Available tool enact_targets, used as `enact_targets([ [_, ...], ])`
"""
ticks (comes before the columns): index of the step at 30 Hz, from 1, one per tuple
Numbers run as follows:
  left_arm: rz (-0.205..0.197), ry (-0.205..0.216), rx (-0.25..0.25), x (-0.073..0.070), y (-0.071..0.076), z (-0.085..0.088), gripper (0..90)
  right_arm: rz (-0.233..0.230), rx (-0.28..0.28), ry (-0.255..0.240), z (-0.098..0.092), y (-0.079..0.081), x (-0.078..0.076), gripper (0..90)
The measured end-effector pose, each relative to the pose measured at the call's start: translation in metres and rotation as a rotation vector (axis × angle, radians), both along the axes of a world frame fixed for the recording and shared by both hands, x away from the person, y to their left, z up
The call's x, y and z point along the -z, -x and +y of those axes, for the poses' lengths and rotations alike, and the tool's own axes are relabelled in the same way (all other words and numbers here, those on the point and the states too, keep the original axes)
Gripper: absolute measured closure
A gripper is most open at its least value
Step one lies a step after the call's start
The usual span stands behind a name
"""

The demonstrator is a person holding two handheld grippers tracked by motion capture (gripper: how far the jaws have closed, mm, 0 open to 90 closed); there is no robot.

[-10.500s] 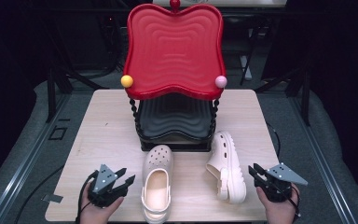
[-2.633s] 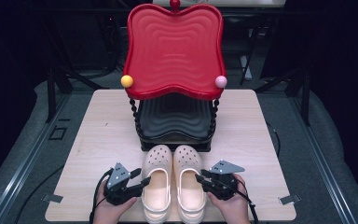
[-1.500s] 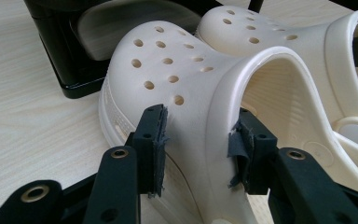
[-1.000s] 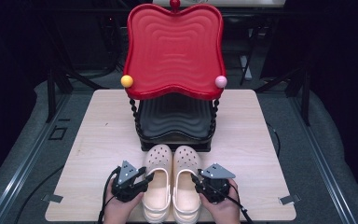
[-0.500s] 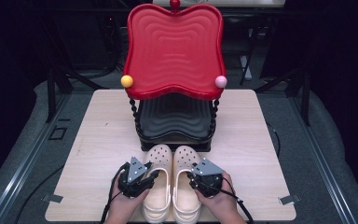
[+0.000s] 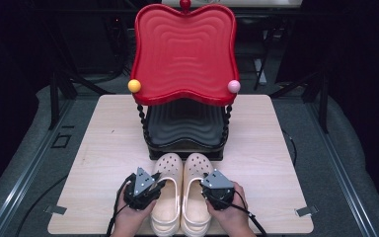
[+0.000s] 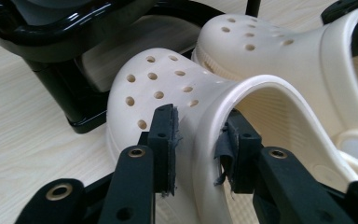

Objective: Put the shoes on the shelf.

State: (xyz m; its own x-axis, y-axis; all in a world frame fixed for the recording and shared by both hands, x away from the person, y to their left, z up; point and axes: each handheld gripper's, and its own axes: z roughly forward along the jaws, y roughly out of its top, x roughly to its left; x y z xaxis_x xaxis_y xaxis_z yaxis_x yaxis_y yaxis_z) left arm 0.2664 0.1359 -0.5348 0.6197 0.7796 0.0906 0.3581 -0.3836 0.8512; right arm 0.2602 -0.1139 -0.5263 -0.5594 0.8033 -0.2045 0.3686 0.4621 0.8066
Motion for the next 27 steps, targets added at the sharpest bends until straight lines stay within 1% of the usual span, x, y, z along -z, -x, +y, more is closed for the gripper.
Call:
enact_targets([
  [2,-0.011,-0.002,-0.008,0.000,0.002,0.001,70.7,0.000,0.008,-0.008,-0.002,0.001,-0.001,75.1],
  [4,-0.022,-0.011,-0.013,-0.001,0.005,0.003,71.8,-0.009,0.013,0.004,-0.003,0.003,-0.002,76.2],
  [7,-0.023,-0.015,-0.023,-0.003,0.008,0.005,72.8,-0.010,0.022,0.013,-0.005,0.006,-0.004,76.9],
  [8,-0.019,-0.010,-0.027,-0.004,0.009,0.007,73.5,-0.010,0.021,0.006,-0.006,0.007,-0.004,77.1],
  [10,-0.020,-0.004,-0.028,-0.007,0.011,0.010,74.4,-0.008,0.018,0.006,-0.007,0.008,-0.006,77.6],
  [13,-0.030,-0.004,-0.032,-0.012,0.015,0.014,75.0,-0.007,-0.008,0.003,-0.010,0.010,-0.008,78.3],
  [15,-0.034,-0.005,-0.040,-0.016,0.018,0.016,75.5,-0.004,-0.031,0.017,-0.012,0.011,-0.010,79.3],
  [17,-0.030,-0.001,-0.035,-0.021,0.020,0.018,76.0,-0.005,-0.034,0.022,-0.014,0.012,-0.013,79.7],
  [18,-0.032,-0.001,-0.030,-0.022,0.021,0.018,76.1,-0.002,-0.032,0.016,-0.015,0.013,-0.015,79.6],
  [19,-0.035,0.000,-0.028,-0.024,0.023,0.019,76.2,-0.005,-0.032,0.003,-0.016,0.013,-0.016,79.6],
  [21,-0.041,0.001,-0.021,-0.027,0.024,0.020,76.2,-0.016,-0.038,0.008,-0.018,0.016,-0.019,79.7],
  [23,-0.043,0.003,-0.018,-0.030,0.026,0.020,76.2,-0.026,-0.040,-0.001,-0.020,0.019,-0.022,79.5],
  [27,-0.046,0.021,-0.006,-0.036,0.031,0.023,76.2,-0.040,-0.054,0.007,-0.024,0.027,-0.029,79.5],
])
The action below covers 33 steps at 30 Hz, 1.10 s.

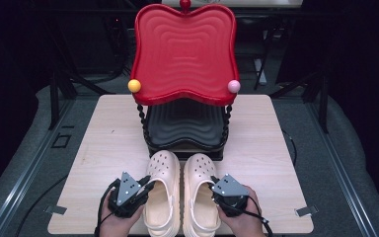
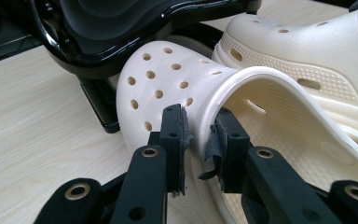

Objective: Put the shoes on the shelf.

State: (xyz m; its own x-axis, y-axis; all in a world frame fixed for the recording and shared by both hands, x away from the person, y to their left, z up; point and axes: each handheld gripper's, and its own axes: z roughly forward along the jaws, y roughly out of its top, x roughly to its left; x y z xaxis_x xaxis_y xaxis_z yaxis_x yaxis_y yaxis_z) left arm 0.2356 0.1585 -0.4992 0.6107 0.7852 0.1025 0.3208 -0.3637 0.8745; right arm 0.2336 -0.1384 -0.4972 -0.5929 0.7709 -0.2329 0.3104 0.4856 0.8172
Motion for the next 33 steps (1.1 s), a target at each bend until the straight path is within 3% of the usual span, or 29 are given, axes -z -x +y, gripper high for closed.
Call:
enact_targets([
  [8,-0.016,0.019,0.019,-0.017,0.005,0.001,76.2,-0.048,-0.011,-0.002,-0.007,0.010,-0.021,79.3],
  [15,-0.043,0.030,0.026,-0.035,0.002,0.002,76.3,-0.070,-0.018,-0.028,-0.007,0.008,-0.040,79.3],
  [25,-0.065,0.033,0.027,-0.053,-0.012,0.001,76.3,-0.083,-0.025,-0.027,-0.006,-0.005,-0.060,79.3],
  [33,-0.072,0.030,0.036,-0.061,-0.031,-0.001,76.3,-0.096,-0.022,-0.024,-0.006,-0.025,-0.073,79.3],
])
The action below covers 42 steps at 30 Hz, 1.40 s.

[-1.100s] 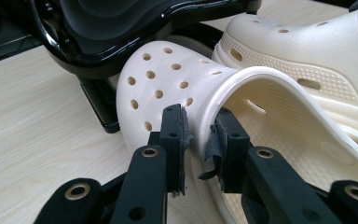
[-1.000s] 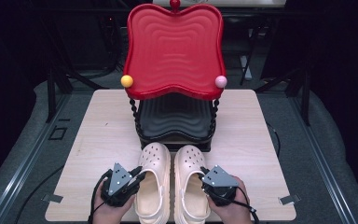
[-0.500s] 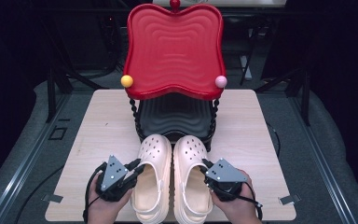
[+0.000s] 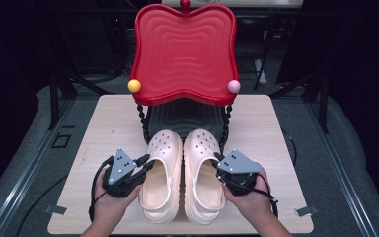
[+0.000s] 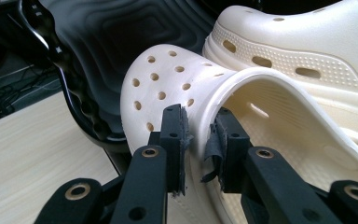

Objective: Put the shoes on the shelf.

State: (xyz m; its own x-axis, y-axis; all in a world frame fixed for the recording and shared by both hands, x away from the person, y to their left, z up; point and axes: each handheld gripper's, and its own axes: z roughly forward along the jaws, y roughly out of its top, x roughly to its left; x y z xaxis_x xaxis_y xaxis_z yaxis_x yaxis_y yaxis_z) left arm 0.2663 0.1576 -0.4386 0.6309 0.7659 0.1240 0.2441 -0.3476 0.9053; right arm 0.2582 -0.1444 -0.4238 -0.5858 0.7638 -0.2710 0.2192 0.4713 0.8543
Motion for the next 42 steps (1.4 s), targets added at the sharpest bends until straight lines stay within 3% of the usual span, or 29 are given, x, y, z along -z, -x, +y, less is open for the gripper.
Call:
enact_targets([
  [3,0.003,0.009,0.011,-0.002,-0.009,-0.001,76.3,0.000,-0.003,-0.001,0.000,-0.009,-0.004,79.2],
  [14,-0.024,-0.013,-0.031,-0.018,-0.040,-0.007,77.1,-0.014,0.005,0.036,0.000,-0.039,-0.016,79.2],
  [23,-0.052,-0.042,-0.053,-0.023,-0.060,-0.017,77.4,-0.025,0.048,0.009,0.006,-0.060,-0.016,79.1],
  [33,-0.082,-0.033,-0.097,-0.024,-0.082,-0.032,77.3,-0.059,0.101,0.033,0.018,-0.087,-0.018,78.9],
  [42,-0.086,-0.010,-0.137,-0.016,-0.097,-0.041,77.3,-0.065,0.166,-0.007,0.030,-0.100,-0.007,78.9],
])
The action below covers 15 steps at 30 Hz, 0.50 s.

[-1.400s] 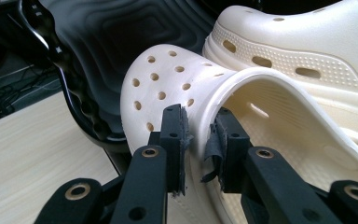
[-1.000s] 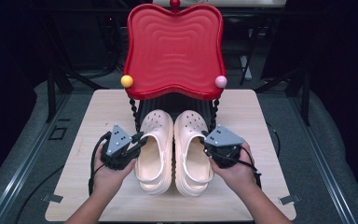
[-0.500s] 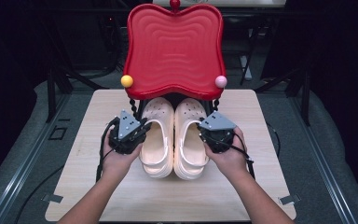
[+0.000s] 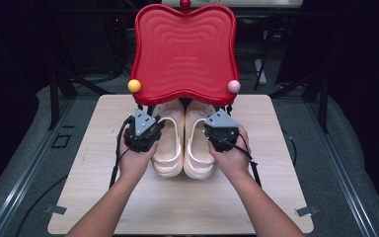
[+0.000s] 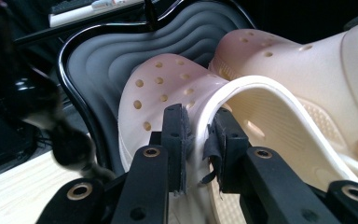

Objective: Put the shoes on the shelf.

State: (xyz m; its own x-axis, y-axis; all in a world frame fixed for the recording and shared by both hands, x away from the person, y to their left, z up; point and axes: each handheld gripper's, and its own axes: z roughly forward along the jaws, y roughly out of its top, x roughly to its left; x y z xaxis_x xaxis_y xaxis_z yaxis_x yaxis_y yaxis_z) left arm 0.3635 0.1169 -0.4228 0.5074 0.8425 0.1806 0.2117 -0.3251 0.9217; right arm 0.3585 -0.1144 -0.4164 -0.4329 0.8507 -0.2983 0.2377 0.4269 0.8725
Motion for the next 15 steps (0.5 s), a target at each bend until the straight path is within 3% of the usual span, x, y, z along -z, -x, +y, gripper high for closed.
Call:
enact_targets([
  [4,-0.020,-0.010,-0.005,0.003,-0.004,-0.006,77.3,-0.023,0.021,0.000,0.006,-0.003,0.003,78.8],
  [10,-0.043,0.023,-0.026,0.000,-0.012,-0.004,77.3,-0.051,0.046,-0.056,0.007,-0.011,0.002,78.6],
  [15,-0.061,0.029,-0.026,-0.003,-0.018,-0.005,77.3,-0.075,0.054,-0.059,0.009,-0.017,-0.002,78.2],
])
